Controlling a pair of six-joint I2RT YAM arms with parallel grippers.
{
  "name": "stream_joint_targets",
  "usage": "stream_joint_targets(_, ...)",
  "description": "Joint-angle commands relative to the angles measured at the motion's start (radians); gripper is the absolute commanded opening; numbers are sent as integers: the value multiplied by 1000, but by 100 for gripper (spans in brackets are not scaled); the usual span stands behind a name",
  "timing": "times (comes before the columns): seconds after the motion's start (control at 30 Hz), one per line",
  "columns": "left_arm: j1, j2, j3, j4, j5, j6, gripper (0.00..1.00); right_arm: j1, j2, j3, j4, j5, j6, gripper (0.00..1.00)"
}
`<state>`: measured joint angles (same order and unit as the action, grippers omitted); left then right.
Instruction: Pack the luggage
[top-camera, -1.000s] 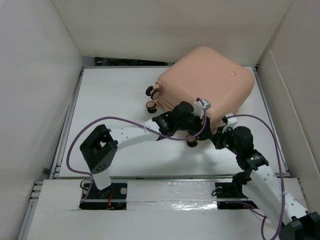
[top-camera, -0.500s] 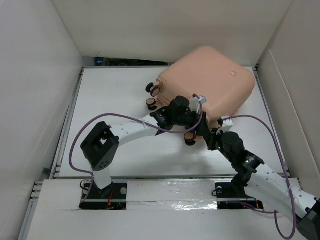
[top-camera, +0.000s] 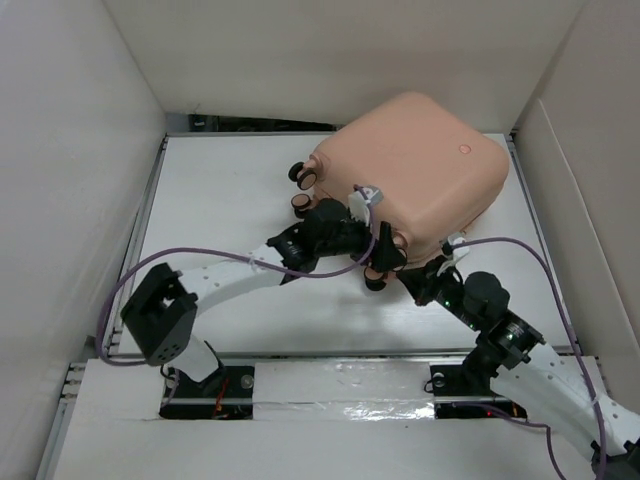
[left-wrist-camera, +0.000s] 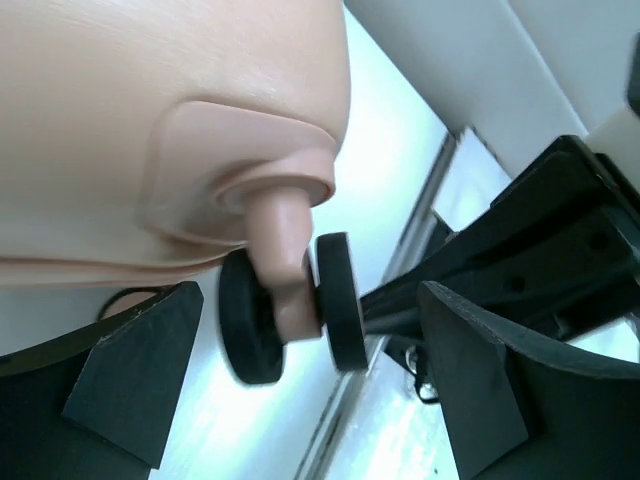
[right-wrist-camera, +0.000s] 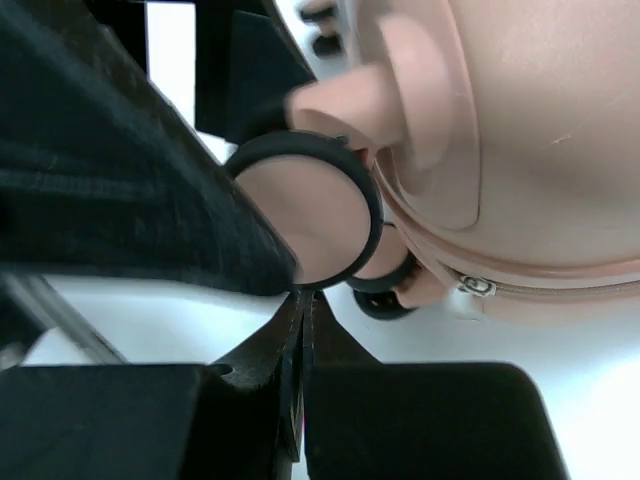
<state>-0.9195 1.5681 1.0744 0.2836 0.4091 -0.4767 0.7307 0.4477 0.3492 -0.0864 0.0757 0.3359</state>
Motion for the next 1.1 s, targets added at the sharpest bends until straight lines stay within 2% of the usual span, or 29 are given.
stream_joint_targets(0.0,30,-149,-74,108,-104,44,88,-101,-14,45,132,-207,-41,0)
stream_joint_targets(0.07,30,-202,-115,97,-144,59,86,-171,0,39,145,-279,-41,0)
stream_joint_targets(0.2,30,-207,-114,71,-158,75,82,-205,29,30,152,-335,-43,0)
stream_joint_targets(0.3,30,-178,-90,63,-113,85,79,-205,23,46,74,-306,-58,0)
stream_joint_targets(0.4,10,-148,-56,34,-107,105,78,-205,-18,53,-51,-205,-64,1)
stream_joint_targets(0.47,10,-125,-22,-4,-105,119,78,-205,-58,37,-107,-141,-54,18)
stream_joint_targets(0.5,1,-119,-15,-15,-110,131,78,-205,-70,24,-105,-133,-45,32)
stream_joint_targets(0.6,-9,-86,15,-34,-110,147,77,-205,-87,-16,-82,-100,-9,49)
stream_joint_targets(0.67,-9,-54,41,-29,-83,147,73,-205,-72,-10,-84,-74,0,50)
stream_joint_targets(0.73,-9,-34,53,-18,-69,141,69,-214,-41,20,-90,31,5,54)
stream_joint_targets(0.77,-9,-17,59,5,-55,136,63,-214,-32,36,-96,59,3,56)
stream_joint_targets(0.83,-9,1,74,5,-35,133,57,-247,3,75,-101,143,-9,58)
stream_joint_targets(0.97,-9,49,99,-7,-24,136,57,-404,65,125,-96,252,-26,58)
stream_joint_targets(1.03,-9,63,108,-20,-26,142,58,-477,104,120,-61,245,-28,55)
stream_joint_targets(1.07,-9,76,110,-20,-29,147,55,-519,123,114,-18,225,-29,54)
